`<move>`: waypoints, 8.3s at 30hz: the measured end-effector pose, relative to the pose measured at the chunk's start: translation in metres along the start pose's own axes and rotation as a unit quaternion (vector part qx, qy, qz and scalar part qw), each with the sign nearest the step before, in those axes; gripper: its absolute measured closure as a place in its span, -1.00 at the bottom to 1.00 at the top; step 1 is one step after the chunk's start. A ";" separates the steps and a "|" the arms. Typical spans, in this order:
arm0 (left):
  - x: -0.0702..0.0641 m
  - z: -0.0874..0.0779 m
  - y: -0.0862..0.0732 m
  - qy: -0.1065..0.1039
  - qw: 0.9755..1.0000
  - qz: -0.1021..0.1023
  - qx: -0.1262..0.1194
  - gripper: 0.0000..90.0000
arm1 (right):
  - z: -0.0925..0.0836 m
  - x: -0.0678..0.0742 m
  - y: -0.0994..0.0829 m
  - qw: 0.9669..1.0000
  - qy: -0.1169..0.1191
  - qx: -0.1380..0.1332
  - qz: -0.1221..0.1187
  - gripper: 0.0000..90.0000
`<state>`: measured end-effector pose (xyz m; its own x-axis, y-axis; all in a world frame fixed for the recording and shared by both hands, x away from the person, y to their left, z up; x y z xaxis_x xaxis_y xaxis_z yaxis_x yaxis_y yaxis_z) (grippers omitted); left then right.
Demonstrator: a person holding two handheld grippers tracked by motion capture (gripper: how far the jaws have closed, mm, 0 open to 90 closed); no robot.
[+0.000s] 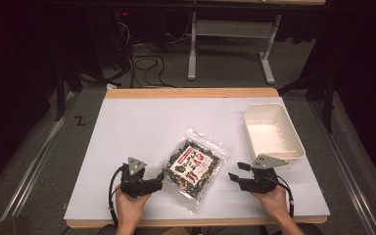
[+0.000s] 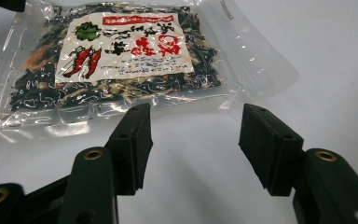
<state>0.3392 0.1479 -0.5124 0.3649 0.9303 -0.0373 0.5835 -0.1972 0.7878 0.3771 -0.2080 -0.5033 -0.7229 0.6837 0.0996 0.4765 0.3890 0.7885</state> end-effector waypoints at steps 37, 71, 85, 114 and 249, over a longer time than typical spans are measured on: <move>-0.019 0.015 0.009 -0.019 0.999 0.035 0.033 -0.53 | 0.012 -0.021 0.042 0.999 -0.030 0.020 0.031 -0.06; -0.015 0.028 0.006 -0.003 0.996 0.059 0.062 -0.47 | 0.082 -0.048 0.086 0.984 -0.043 0.157 0.070 -0.10; -0.016 0.032 0.005 -0.008 0.996 0.057 0.065 -0.46 | 0.092 -0.043 0.082 0.981 -0.010 0.167 0.098 0.38; -0.012 0.031 0.004 -0.018 0.997 0.046 0.066 -0.49 | 0.045 -0.039 0.118 0.993 -0.031 0.110 0.023 1.00; -0.018 0.031 0.004 -0.029 0.996 0.066 0.061 -0.49 | -0.136 -0.124 0.204 0.968 -0.246 -0.011 0.040 1.00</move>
<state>0.3568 0.1207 -0.5277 0.4842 0.8746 0.0239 0.6095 -0.3567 0.7080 0.4960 -0.2976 -0.2718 -0.3554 0.9248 -0.1355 0.5063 0.3124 0.8038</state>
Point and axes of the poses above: each handheld gripper's, and its own axes: z roughly forward along the jaws, y roughly out of its top, x roughly to its left, the point moved 3 cm from there along z, roughly forward along the jaws, and after that the axes turned 4 degrees about z, right-handed, at the moved point
